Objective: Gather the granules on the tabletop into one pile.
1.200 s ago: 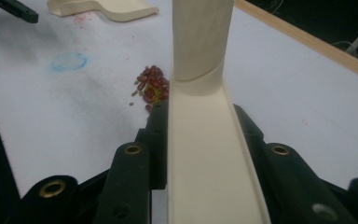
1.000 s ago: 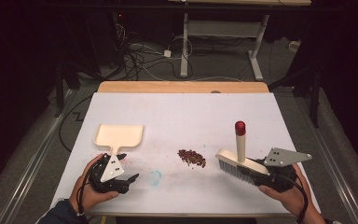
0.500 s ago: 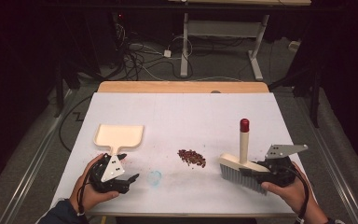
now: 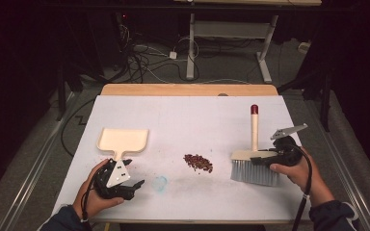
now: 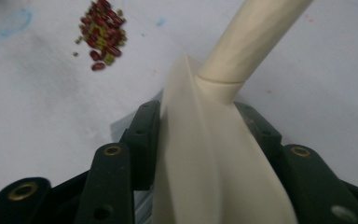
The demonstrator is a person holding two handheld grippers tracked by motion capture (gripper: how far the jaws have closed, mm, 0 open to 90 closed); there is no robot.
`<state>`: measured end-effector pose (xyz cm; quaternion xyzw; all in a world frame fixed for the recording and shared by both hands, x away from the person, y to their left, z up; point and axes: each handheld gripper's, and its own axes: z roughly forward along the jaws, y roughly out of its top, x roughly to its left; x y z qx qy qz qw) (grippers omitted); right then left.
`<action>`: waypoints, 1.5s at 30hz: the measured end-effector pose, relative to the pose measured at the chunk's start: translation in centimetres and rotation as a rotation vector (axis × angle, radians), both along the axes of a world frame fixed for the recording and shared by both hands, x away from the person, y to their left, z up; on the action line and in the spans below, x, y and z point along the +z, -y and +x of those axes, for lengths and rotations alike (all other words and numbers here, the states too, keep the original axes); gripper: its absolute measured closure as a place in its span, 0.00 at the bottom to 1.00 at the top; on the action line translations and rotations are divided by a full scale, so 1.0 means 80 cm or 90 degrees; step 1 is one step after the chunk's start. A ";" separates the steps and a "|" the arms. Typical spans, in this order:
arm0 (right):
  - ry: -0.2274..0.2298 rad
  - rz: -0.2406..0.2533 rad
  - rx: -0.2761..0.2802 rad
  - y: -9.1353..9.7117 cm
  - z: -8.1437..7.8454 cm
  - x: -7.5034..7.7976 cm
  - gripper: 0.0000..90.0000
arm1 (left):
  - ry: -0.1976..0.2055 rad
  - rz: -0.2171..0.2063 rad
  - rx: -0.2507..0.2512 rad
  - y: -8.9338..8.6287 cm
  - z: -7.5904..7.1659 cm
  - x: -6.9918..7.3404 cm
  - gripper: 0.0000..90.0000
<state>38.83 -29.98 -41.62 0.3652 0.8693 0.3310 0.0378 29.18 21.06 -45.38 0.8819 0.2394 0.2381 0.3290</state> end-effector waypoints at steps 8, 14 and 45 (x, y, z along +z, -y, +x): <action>-0.013 -0.048 -0.049 0.028 0.044 0.000 0.52 | -0.004 0.002 -0.004 0.001 0.001 -0.002 0.24; 0.040 -0.087 -0.136 0.033 0.055 -0.009 0.66 | -0.007 0.009 -0.008 0.004 0.001 -0.003 0.24; 0.154 -0.061 -0.221 0.020 0.054 -0.022 0.56 | -0.003 0.010 -0.008 0.003 0.001 -0.002 0.24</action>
